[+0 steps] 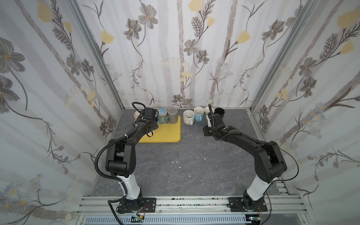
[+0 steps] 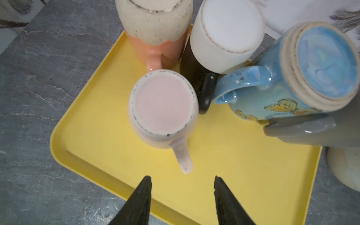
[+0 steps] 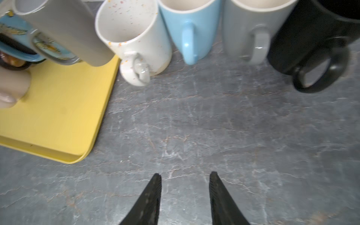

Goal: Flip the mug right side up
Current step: 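Open the right gripper and draw back while the left reaches the pink mug, then grasp the upside-down pink mug on the tray with the left gripper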

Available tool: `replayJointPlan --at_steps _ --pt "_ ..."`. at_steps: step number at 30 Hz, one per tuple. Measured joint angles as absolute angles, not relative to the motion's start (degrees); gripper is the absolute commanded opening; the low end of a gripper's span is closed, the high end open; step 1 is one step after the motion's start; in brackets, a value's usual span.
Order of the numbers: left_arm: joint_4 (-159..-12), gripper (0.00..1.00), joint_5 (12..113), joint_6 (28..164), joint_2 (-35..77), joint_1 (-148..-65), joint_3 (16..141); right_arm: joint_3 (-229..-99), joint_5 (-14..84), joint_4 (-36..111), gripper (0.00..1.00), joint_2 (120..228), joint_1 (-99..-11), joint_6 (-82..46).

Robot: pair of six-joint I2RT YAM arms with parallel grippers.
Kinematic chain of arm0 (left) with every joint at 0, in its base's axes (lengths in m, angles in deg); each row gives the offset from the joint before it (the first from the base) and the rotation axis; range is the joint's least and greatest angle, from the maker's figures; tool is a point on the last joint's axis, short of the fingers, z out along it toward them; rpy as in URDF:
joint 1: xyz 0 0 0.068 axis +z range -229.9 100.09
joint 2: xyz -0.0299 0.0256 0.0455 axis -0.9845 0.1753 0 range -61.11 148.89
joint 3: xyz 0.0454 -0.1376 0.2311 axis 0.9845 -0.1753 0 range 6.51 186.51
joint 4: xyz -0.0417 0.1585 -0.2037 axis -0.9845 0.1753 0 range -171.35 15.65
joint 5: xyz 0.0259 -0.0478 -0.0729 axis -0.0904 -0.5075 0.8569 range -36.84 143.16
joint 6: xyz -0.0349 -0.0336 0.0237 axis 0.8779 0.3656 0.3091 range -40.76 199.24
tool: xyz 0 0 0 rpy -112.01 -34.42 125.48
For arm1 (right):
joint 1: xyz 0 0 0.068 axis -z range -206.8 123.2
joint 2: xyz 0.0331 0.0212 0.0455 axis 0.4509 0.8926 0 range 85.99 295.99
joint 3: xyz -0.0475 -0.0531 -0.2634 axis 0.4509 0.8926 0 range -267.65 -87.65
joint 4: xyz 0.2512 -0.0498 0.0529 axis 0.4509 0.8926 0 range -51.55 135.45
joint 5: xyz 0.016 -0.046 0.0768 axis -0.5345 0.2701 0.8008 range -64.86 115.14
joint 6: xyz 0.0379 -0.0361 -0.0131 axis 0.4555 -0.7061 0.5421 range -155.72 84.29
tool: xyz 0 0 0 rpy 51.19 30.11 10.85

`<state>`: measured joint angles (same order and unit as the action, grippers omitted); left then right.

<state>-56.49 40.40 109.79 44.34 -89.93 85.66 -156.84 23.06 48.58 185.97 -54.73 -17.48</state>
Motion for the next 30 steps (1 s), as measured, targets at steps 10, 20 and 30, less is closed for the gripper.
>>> replayJointPlan --at_steps 10,20,30 --pt "-52.5 0.34 37.1 111.9 55.3 -90.7 93.4 -153.7 25.4 44.9 0.41 186.5 -57.5 -14.8" --pt "-52.7 0.13 35.5 112.1 55.2 -90.7 90.9 -153.8 26.8 43.6 0.41 188.1 -59.5 -13.7" --pt "-55.1 0.03 36.6 109.3 49.7 -91.6 83.5 -154.9 26.7 43.5 0.42 188.7 -61.0 -13.2"
